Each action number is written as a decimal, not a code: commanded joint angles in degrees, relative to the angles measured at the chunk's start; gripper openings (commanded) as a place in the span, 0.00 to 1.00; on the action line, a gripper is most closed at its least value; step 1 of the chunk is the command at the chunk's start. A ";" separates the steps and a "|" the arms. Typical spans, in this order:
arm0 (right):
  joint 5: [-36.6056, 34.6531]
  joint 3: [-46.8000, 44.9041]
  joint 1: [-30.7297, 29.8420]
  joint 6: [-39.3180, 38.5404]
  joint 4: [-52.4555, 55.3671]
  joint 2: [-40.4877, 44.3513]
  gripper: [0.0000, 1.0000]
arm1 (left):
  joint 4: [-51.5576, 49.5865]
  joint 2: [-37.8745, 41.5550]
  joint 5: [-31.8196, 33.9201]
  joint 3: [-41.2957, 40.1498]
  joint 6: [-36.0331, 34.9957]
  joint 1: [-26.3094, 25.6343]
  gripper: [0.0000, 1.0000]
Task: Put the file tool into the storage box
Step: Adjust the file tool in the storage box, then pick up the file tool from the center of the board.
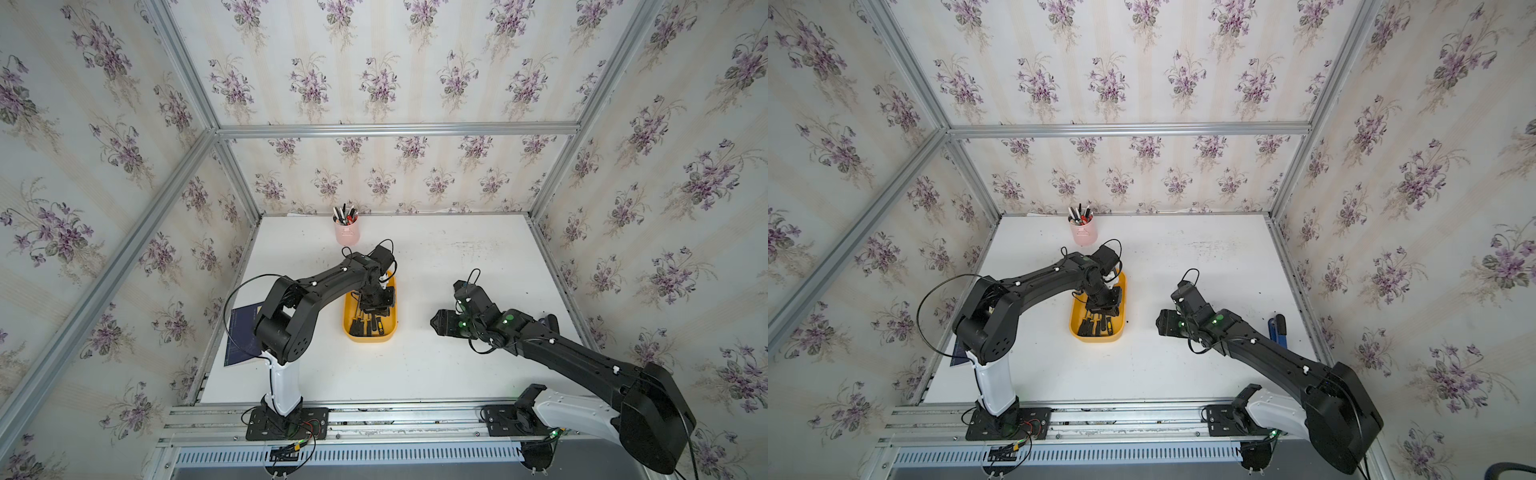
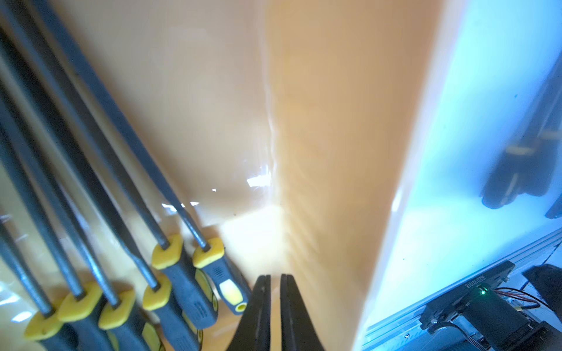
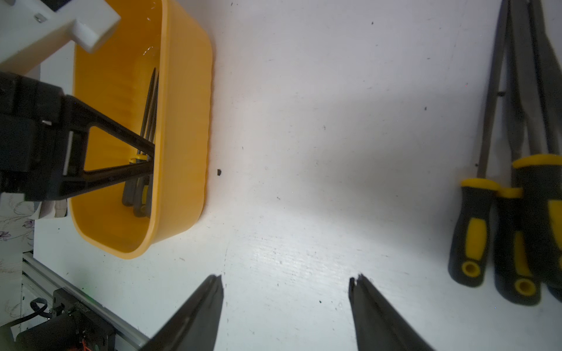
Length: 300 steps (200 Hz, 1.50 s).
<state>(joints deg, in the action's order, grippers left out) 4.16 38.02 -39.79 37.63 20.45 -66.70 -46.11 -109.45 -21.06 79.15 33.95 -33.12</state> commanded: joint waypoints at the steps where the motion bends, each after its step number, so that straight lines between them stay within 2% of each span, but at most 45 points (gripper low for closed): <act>1: -3.11 0.98 0.18 1.26 1.48 0.03 0.71 | -3.01 2.07 3.49 1.01 -0.53 0.07 0.18; 45: -8.04 3.03 4.59 3.99 7.52 -0.10 0.71 | -7.95 8.33 8.01 7.66 -1.71 0.14 0.36; 61: -8.20 3.03 7.99 4.92 9.75 -0.72 0.71 | -8.77 9.40 7.24 10.34 -2.05 0.08 0.43; 66: -8.05 3.05 8.14 5.21 10.32 -1.08 0.71 | -9.01 9.72 7.09 11.09 -2.13 0.10 0.44; 67: -8.06 3.07 10.21 5.29 10.69 -1.18 0.71 | -9.01 9.75 7.04 11.32 -2.18 0.09 0.45; 76: -7.81 3.03 12.49 5.44 11.68 -1.83 0.70 | -9.10 10.11 6.31 12.62 -2.64 0.08 0.47; 96: -6.68 2.45 15.51 5.27 12.45 -3.14 0.70 | -9.64 10.26 4.44 15.13 -4.42 -0.07 0.50; 120: -6.23 2.55 16.55 4.84 12.56 -4.71 0.69 | -11.82 9.76 4.81 16.48 -5.65 -0.16 0.52; 164: -6.02 2.85 16.62 4.04 13.07 -7.66 0.68 | -10.38 11.26 5.42 10.53 -4.22 0.08 0.53; 193: -8.99 3.72 16.84 3.21 14.86 -8.76 0.66 | -8.66 12.11 4.12 9.00 -3.37 0.17 0.53; 230: -9.28 4.04 19.46 1.47 14.65 -8.28 0.58 | -7.78 12.85 3.40 9.40 -2.81 0.17 0.53; 257: -6.64 4.82 20.13 -2.09 11.53 -8.61 0.50 | -7.44 13.03 2.90 8.98 -2.45 0.17 0.53; 300: -6.53 7.53 20.10 -6.63 10.70 -14.16 0.39 | -6.61 13.70 2.84 7.40 -1.57 0.19 0.53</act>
<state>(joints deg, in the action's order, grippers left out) -2.72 44.60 -19.70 34.57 32.27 -78.83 -53.76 -96.40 -17.87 86.98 31.81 -32.97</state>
